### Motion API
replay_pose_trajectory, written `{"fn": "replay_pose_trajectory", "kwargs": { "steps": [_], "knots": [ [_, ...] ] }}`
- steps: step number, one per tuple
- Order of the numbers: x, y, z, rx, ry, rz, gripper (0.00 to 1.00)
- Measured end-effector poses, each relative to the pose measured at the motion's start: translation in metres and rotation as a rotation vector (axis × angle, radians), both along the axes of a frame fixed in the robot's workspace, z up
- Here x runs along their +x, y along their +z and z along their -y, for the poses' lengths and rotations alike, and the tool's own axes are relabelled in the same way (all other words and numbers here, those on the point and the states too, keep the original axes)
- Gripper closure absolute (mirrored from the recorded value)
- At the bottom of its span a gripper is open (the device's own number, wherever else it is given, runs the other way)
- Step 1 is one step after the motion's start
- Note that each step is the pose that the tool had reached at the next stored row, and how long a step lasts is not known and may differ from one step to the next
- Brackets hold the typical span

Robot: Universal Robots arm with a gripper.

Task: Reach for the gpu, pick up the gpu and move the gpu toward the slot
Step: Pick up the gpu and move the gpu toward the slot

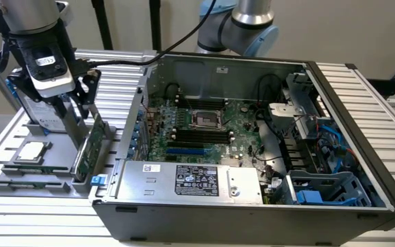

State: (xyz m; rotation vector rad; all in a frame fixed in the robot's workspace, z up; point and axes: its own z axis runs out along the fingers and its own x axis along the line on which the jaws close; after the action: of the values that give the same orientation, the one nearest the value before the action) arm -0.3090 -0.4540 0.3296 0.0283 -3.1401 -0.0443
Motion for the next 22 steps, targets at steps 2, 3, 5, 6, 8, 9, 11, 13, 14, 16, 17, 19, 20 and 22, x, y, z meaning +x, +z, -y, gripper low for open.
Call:
{"fn": "replay_pose_trajectory", "kwargs": {
  "steps": [2, 3, 5, 6, 8, 9, 11, 13, 14, 16, 17, 19, 20, 22],
  "knots": [
    [-0.001, -0.0035, 0.0001, -0.0003, 0.000, -0.0001, 0.52],
    [-0.001, -0.0054, 0.0002, -0.0002, 0.000, 0.0002, 0.52],
    [-0.001, -0.0091, 0.0006, -0.0004, 0.000, 0.0009, 0.52],
    [-0.002, -0.0109, 0.0008, -0.0006, 0.000, 0.0013, 0.52],
    [-0.002, -0.0150, 0.0017, -0.0011, 0.000, 0.0025, 0.52],
    [-0.003, -0.0171, 0.0026, -0.0015, -0.001, 0.0035, 0.52],
    [-0.004, -0.0206, 0.0045, -0.0021, -0.004, 0.0067, 0.52],
    [-0.005, -0.0243, 0.0062, -0.0028, -0.009, 0.0104, 0.52],
    [-0.005, -0.0261, 0.0070, -0.0032, -0.011, 0.0123, 0.52],
    [-0.006, -0.0296, 0.0086, -0.0041, -0.016, 0.0156, 0.52],
    [-0.006, -0.0314, 0.0091, -0.0043, -0.019, 0.0172, 0.52],
    [-0.007, -0.0352, 0.0096, -0.0042, -0.023, 0.0194, 0.52],
    [-0.007, -0.0369, 0.0097, -0.0043, -0.025, 0.0200, 0.52],
    [-0.008, -0.0406, 0.0098, -0.0042, -0.028, 0.0211, 0.52]
  ]
}}
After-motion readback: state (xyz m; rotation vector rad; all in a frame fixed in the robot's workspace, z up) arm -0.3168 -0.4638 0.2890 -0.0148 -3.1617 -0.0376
